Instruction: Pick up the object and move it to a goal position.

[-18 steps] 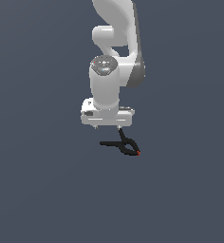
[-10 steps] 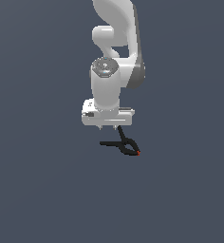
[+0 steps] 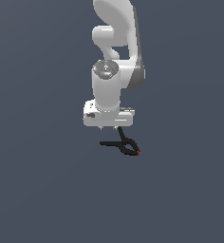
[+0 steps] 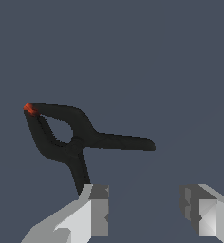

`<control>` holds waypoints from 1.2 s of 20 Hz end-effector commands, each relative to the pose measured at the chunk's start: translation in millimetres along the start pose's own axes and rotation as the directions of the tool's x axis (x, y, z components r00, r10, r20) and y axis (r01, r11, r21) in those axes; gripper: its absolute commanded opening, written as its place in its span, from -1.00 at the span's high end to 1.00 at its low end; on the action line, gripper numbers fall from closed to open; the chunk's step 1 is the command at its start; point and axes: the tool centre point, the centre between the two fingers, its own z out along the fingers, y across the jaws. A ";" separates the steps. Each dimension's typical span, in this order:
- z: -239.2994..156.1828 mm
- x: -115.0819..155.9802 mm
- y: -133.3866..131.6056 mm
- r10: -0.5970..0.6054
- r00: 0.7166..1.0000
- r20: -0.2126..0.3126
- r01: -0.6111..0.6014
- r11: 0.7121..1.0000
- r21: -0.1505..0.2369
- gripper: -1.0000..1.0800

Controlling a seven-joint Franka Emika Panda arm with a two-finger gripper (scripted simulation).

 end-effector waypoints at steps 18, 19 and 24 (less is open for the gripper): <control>63.9 -33.6 -32.8 -0.136 0.979 -0.150 0.144 0.989 0.042 -0.23; 67.2 -36.5 -34.6 -0.144 0.977 -0.160 0.153 0.987 0.043 -0.23; 81.6 -52.0 -43.3 -0.181 0.961 -0.209 0.193 0.980 0.042 -0.23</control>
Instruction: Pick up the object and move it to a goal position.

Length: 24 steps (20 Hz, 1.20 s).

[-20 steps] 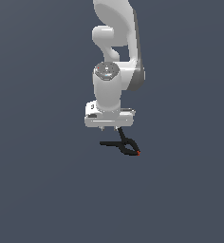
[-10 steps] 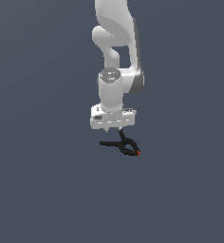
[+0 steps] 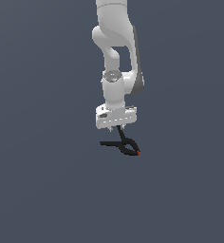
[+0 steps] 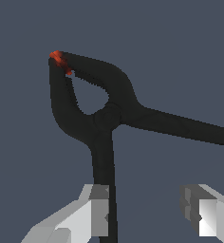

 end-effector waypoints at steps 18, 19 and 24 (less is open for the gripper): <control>18.5 -45.8 -24.8 -0.100 0.988 -0.120 0.099 0.995 -0.007 -0.23; 18.6 -46.3 -25.1 -0.101 0.988 -0.121 0.100 0.995 -0.008 -0.23; 19.5 -46.2 -25.0 -0.100 0.988 -0.120 0.100 0.995 -0.007 -0.23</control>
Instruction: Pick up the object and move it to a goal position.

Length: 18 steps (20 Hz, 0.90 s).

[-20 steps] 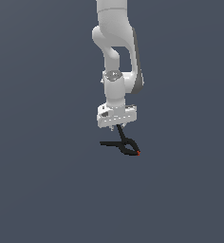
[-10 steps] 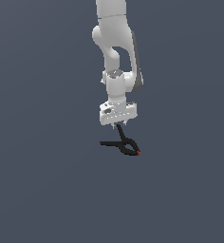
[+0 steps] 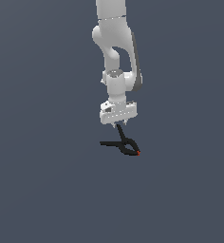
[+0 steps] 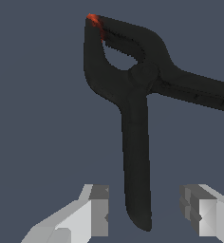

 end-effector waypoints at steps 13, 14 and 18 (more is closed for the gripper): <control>29.0 -0.9 -0.3 -0.002 1.000 -0.002 0.002 1.000 -0.001 -0.23; 29.5 -0.7 -0.3 -0.002 1.000 -0.002 0.002 1.000 -0.001 -0.23; 29.7 -0.5 -0.4 -0.002 1.000 -0.002 0.002 1.000 -0.001 1.00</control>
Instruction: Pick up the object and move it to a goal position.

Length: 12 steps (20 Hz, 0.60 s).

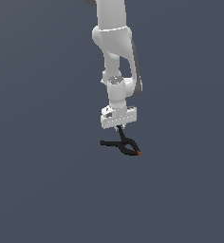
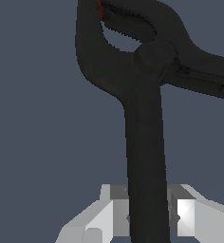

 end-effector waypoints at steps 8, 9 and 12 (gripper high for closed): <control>0.0 0.1 0.2 0.000 1.000 -0.001 0.000 1.000 0.000 1.00; 0.0 0.1 0.4 0.000 1.000 -0.001 0.000 1.000 0.000 1.00; -0.4 0.4 3.6 0.000 1.000 -0.001 0.000 1.000 0.000 1.00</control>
